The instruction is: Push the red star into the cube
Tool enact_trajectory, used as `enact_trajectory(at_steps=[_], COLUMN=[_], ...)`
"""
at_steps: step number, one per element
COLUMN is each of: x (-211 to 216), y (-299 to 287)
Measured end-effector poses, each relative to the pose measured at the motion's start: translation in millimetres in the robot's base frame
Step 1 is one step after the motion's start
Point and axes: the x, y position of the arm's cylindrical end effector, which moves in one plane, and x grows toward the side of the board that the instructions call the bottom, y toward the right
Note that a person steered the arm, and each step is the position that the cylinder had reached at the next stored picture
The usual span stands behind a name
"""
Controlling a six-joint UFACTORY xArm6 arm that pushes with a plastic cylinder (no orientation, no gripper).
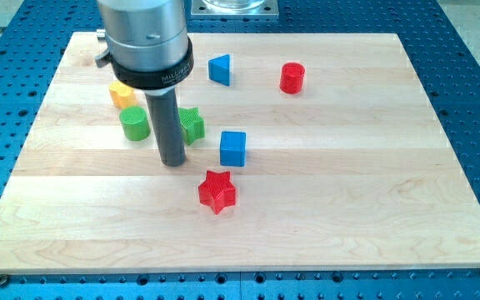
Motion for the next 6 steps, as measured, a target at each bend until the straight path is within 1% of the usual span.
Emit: enact_trajectory(at_steps=[1, 2, 3, 4, 5, 6], x=[14, 14, 37, 43, 72, 84], y=[3, 20, 4, -8, 27, 70])
